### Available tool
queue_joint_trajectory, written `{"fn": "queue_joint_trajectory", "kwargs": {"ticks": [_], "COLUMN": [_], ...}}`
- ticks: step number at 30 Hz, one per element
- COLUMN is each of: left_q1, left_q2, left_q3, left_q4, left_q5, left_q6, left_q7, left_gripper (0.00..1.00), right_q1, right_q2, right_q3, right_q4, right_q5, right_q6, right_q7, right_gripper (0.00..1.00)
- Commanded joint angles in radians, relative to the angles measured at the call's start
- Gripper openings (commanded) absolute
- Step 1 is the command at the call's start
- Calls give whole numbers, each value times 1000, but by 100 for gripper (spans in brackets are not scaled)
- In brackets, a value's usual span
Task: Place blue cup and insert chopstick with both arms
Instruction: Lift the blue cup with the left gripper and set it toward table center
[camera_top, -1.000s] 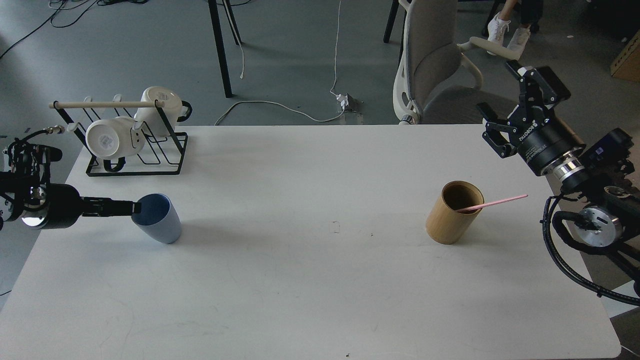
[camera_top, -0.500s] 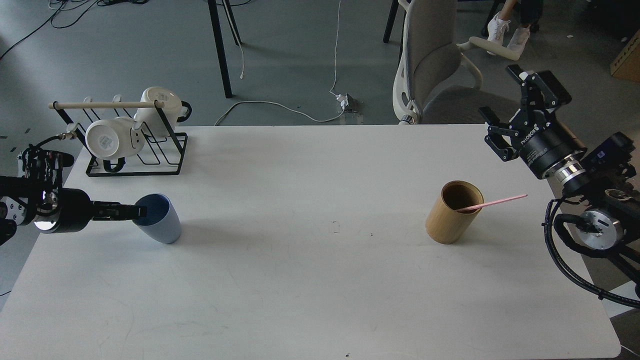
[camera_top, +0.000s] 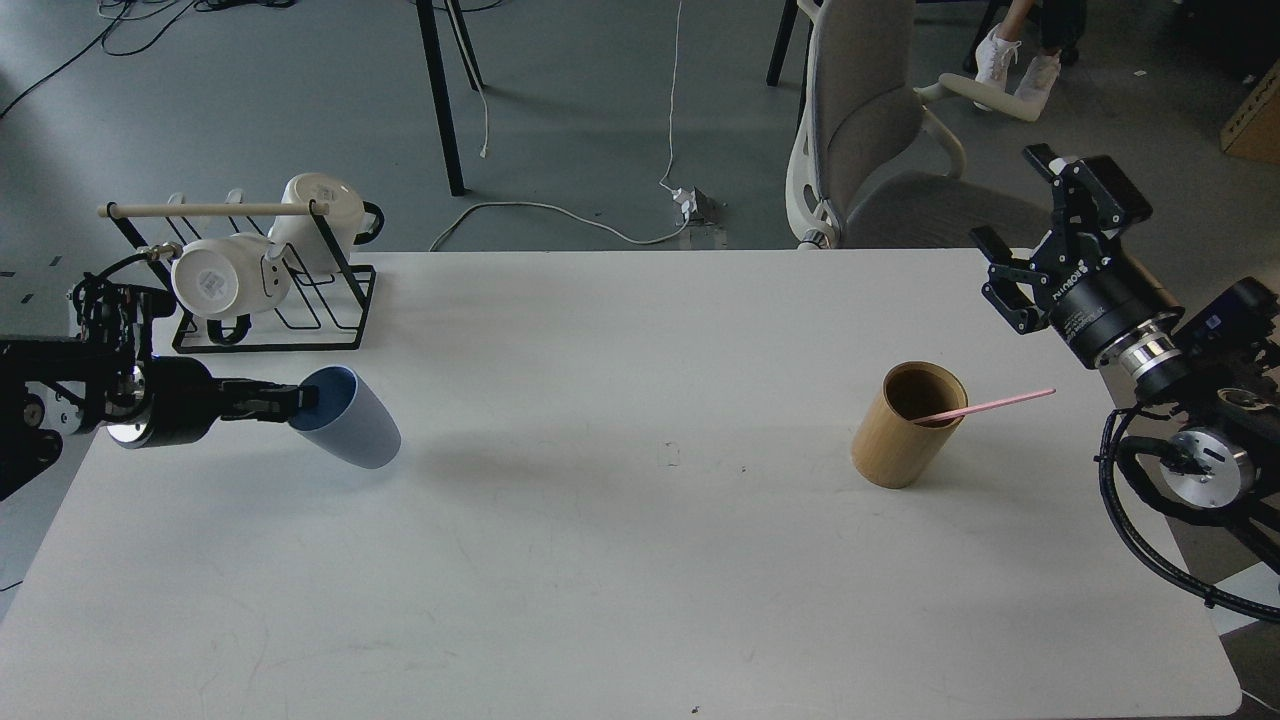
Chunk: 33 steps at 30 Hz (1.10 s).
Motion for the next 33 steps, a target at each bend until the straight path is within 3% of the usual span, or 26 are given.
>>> {"fn": "queue_joint_trajectory", "kwargs": {"ticks": [1, 3, 7, 14, 23, 33], "left_q1": [-101, -178, -288, -339, -290, -256], "left_q2": [31, 5, -166, -440, -566, -603], "left_q3": [-4, 0, 73, 158, 177, 177], "left_q4": [-210, -261, -244, -43, 29, 90], "left_q5": [-1, 0, 49, 313, 342, 370], "left_q6": [-11, -14, -23, -22, -20, -19], "left_q7": [0, 0, 0, 0, 0, 0], "left_gripper": [0, 0, 0, 0, 0, 2], "right_q1": [4, 6, 6, 3, 1, 0], "right_q2": [1, 7, 11, 1, 0, 0], "right_q3": [10, 26, 41, 40, 37, 36], "right_q4": [-41, -69, -118, -146, -156, -158], "right_q5": [2, 2, 3, 2, 2, 2], "right_q6": [-1, -2, -5, -8, -8, -7], "right_q7": [0, 0, 0, 0, 0, 0], "right_gripper": [96, 96, 96, 96, 96, 96]}}
